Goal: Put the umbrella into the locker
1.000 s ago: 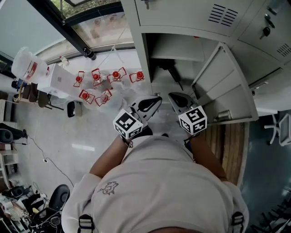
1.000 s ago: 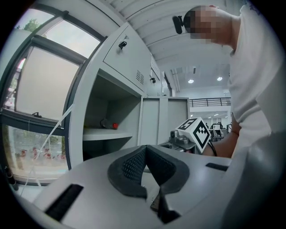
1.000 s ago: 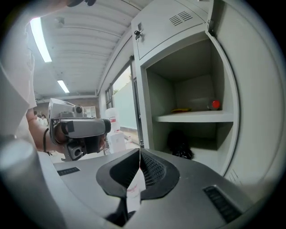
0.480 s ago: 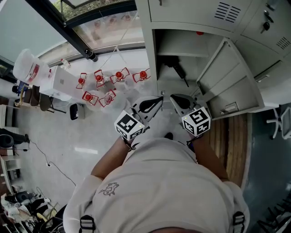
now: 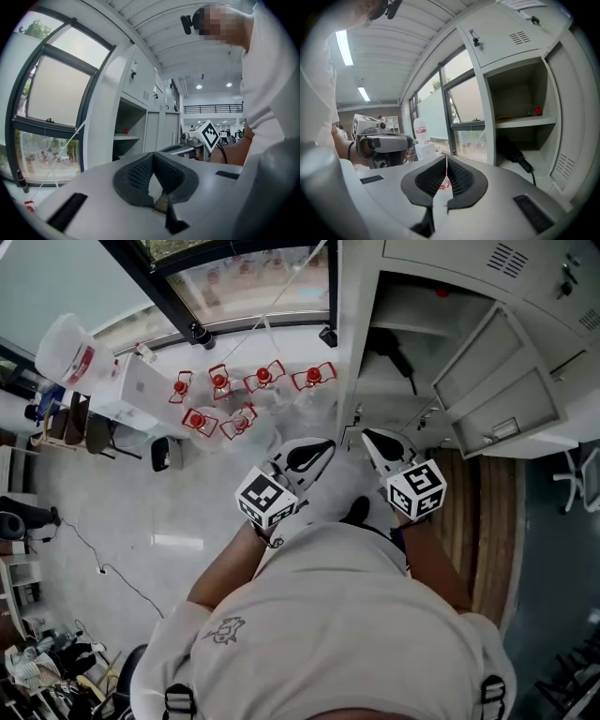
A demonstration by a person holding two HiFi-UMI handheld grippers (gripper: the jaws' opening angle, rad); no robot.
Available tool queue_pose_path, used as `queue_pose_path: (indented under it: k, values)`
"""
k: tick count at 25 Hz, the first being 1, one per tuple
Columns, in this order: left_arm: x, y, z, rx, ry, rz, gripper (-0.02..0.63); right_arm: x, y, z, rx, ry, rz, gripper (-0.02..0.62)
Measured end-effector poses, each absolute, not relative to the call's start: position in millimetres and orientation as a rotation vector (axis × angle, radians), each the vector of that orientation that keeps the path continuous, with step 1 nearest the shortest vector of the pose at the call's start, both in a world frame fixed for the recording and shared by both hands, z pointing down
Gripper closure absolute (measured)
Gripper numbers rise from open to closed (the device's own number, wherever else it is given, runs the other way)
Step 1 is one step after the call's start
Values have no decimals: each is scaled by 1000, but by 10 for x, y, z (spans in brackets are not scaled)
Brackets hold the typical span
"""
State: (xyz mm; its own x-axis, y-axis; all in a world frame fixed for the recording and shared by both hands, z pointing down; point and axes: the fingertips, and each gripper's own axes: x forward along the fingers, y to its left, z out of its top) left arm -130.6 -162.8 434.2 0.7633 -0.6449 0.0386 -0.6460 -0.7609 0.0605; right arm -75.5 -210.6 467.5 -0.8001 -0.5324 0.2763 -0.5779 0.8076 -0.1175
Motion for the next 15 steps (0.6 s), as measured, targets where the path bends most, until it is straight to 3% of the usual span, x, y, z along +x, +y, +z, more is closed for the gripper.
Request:
queue_pose_path:
  k: [15]
  values:
    - [-1701,-656,4342,2904,-899,-37,595,-1138,-934,4627,920,-2692,303,551]
